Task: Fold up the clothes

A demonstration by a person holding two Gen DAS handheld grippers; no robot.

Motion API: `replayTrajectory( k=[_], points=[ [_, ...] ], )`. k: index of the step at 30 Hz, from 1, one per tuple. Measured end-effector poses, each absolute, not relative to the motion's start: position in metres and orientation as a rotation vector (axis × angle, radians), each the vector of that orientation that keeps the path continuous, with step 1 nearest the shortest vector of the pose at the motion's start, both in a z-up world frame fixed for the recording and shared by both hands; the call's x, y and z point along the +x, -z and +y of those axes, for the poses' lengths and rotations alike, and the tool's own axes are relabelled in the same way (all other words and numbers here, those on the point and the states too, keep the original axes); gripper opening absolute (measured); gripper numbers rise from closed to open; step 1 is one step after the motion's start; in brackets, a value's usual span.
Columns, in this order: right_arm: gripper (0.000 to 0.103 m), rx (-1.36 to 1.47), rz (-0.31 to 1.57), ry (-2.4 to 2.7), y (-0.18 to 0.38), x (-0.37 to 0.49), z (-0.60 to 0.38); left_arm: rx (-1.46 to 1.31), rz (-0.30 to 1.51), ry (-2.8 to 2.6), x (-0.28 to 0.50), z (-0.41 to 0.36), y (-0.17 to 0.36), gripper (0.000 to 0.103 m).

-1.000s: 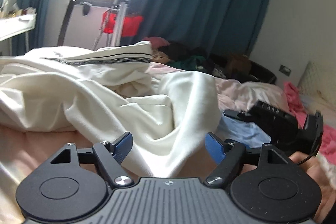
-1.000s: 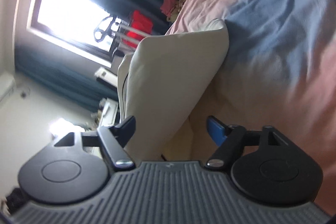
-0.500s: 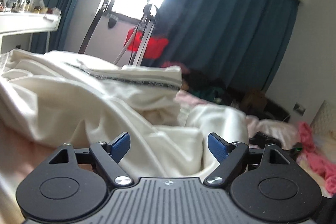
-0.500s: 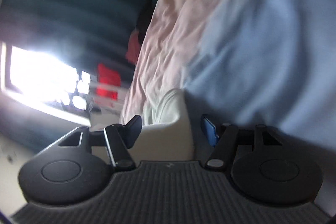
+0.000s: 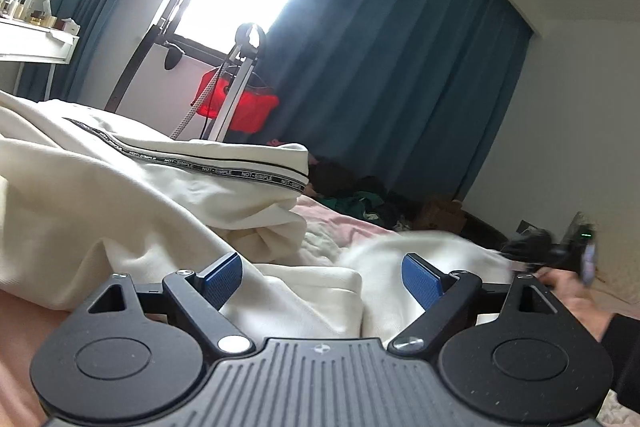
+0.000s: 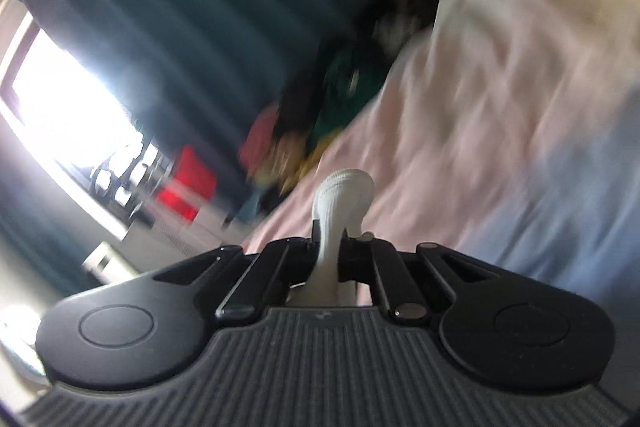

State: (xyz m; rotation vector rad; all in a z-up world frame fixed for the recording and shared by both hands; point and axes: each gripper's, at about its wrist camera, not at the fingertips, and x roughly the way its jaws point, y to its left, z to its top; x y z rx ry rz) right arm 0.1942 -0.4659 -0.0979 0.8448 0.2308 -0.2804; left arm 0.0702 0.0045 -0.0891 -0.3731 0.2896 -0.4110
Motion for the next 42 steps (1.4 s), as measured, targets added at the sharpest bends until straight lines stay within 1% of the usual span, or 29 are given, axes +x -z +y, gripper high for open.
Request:
replayTrajectory(
  k=[3,5,9,11,13,18,19,20,21,22,24,25,29,31,32,33,34,35,36,37,38,39,40,42],
  points=[
    [0.006,0.84,0.129,0.418,0.087,0.135,-0.496,-0.362,0.295,0.44,0.065,0.001,0.087,0.092],
    [0.006,0.877,0.124,0.514,0.092,0.099,-0.512,-0.364,0.311,0.45,0.06,0.0,0.086,0.094],
    [0.007,1.06,0.212,0.621,0.12,0.048,-0.539,-0.389,0.358,0.435,0.058,0.002,0.085,0.095],
    [0.007,1.097,0.32,0.643,0.136,0.041,-0.548,-0.414,0.395,0.418,0.058,0.006,0.082,0.095],
    [0.009,1.153,0.384,0.661,0.151,0.029,-0.553,-0.45,0.418,0.381,0.057,0.015,0.08,0.096],
    [0.01,1.231,0.423,0.631,0.164,0.02,-0.55,-0.543,0.498,0.218,0.054,0.042,0.081,0.096],
    [0.012,1.233,0.43,0.626,0.163,0.021,-0.547,-0.559,0.508,0.183,0.054,0.049,0.082,0.096],
    [0.017,1.244,0.434,0.626,0.163,0.021,-0.543,-0.58,0.518,0.146,0.054,0.056,0.083,0.096],
    [0.035,1.269,0.431,0.627,0.164,0.018,-0.54,-0.607,0.526,0.109,0.055,0.065,0.084,0.096],
    [0.059,1.294,0.428,0.627,0.165,0.015,-0.537,-0.633,0.534,0.072,0.056,0.073,0.084,0.096],
    [0.08,1.349,0.421,0.624,0.168,0.009,-0.532,-0.68,0.535,-0.007,0.058,0.093,0.085,0.096],
    [0.079,1.374,0.42,0.619,0.168,0.005,-0.529,-0.703,0.531,-0.053,0.059,0.104,0.085,0.096],
    [0.079,1.314,0.423,0.706,0.157,-0.006,-0.52,-0.8,0.515,-0.268,0.067,0.151,0.085,0.097],
    [0.065,1.31,0.412,0.733,0.156,-0.008,-0.522,-0.848,0.511,-0.379,0.074,0.175,0.084,0.097],
    [0.064,1.315,0.408,0.736,0.158,-0.008,-0.524,-0.872,0.508,-0.435,0.078,0.187,0.083,0.097],
    [0.06,1.321,0.409,0.737,0.161,-0.008,-0.527,-0.896,0.505,-0.491,0.082,0.199,0.083,0.097],
    [0.052,1.326,0.41,0.741,0.164,-0.007,-0.53,-0.919,0.502,-0.547,0.085,0.211,0.082,0.097],
    [0.047,1.334,0.416,0.748,0.168,-0.006,-0.532,-0.964,0.509,-0.566,0.09,0.222,0.084,0.097],
    [0.035,1.344,0.428,0.757,0.172,-0.005,-0.533,-1.027,0.525,-0.542,0.096,0.233,0.091,0.096],
    [0.021,1.352,0.443,0.76,0.176,-0.003,-0.534,-1.08,0.542,-0.518,0.101,0.242,0.097,0.089],
    [0.016,1.354,0.454,0.76,0.18,0.0,-0.534,-1.125,0.559,-0.511,0.105,0.251,0.103,0.077],
    [0.012,1.352,0.46,0.761,0.182,0.004,-0.534,-1.152,0.572,-0.52,0.108,0.258,0.106,0.074],
    [0.008,1.346,0.462,0.763,0.183,0.006,-0.535,-1.169,0.578,-0.526,0.11,0.264,0.107,0.063],
    [0.006,1.327,0.447,0.758,0.181,0.01,-0.537,-1.162,0.611,-0.5,0.112,0.272,0.102,0.05]
  ],
)
